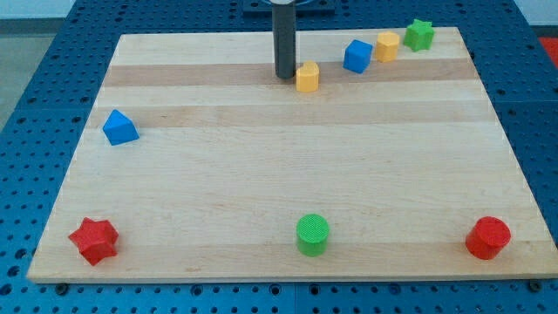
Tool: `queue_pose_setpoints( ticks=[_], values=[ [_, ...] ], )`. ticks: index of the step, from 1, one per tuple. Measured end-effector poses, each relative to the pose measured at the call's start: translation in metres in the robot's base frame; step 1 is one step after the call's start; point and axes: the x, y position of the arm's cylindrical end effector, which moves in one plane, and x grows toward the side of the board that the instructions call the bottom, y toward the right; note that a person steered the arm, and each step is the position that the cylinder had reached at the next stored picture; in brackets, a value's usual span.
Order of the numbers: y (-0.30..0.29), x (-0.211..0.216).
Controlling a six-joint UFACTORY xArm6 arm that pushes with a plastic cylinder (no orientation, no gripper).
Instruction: Slightly push yellow heart towards blue cube
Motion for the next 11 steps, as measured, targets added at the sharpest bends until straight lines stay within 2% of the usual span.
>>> queue_pose_setpoints(
  ticks=[2, 3, 5, 6, 7, 8, 9, 11],
  values=[
    [0.031, -0.018],
    [0.001, -0.019],
    [-0.103, 0.019],
    [-0.175, 0.003],
    [-0.213, 0.0],
    [-0.17, 0.039],
    [-0.093, 0.055],
    [0.017, 0.04]
  ],
)
